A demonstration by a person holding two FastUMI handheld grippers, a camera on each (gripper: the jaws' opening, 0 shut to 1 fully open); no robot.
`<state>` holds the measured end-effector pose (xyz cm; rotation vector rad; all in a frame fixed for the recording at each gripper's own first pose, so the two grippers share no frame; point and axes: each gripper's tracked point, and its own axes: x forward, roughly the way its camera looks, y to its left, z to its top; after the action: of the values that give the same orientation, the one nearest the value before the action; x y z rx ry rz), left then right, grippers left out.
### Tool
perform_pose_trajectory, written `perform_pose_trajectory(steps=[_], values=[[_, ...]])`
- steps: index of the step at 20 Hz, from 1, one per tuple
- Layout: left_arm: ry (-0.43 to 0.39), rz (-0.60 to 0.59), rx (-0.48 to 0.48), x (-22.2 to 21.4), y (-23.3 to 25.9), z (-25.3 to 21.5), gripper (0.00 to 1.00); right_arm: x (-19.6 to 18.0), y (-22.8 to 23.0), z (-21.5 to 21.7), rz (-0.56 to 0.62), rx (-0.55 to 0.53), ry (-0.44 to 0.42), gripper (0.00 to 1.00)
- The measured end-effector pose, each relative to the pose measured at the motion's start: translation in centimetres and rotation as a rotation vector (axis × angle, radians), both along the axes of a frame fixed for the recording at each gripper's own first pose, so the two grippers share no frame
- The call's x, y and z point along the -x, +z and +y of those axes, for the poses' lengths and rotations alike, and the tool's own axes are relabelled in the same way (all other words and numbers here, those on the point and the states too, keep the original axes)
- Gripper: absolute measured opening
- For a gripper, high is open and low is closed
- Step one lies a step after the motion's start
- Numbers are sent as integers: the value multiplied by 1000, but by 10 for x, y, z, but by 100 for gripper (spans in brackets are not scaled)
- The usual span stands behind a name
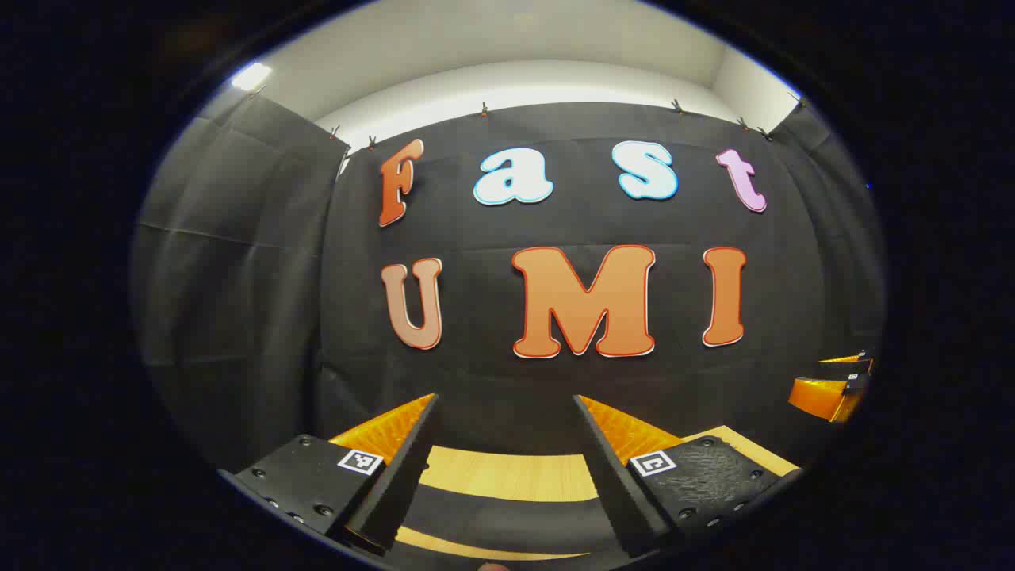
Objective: Grasp the waist and the cuffs of the jeans and fold them to make the two legs overlap; first hold the waist and fold one-third of the jeans toward the cuffs, then hold the cuffs and fold the remaining one-third in the same direction to finish folding.
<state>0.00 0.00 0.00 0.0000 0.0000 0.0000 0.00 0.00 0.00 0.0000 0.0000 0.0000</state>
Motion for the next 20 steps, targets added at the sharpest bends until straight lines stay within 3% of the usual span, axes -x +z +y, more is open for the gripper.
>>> perform_pose_trajectory(steps=[3, 7, 12, 15, 20], values=[[-67, -41, -9, -19, 3, 18, 98, -4, 7, 3, -44, -20, -130, 98], [-117, -7, -11, -41, -20, 50, 100, -7, 3, 22, -43, -10, -216, 100], [-157, 27, -28, -42, -36, 59, 100, -3, 0, 39, -41, 16, -215, 98], [-94, 27, -4, -38, -41, 62, 100, -3, 3, 35, -48, 14, -162, 100], [-28, 56, 13, -23, -54, 74, 100, -1, -2, -3, -48, -2, -187, 98]])
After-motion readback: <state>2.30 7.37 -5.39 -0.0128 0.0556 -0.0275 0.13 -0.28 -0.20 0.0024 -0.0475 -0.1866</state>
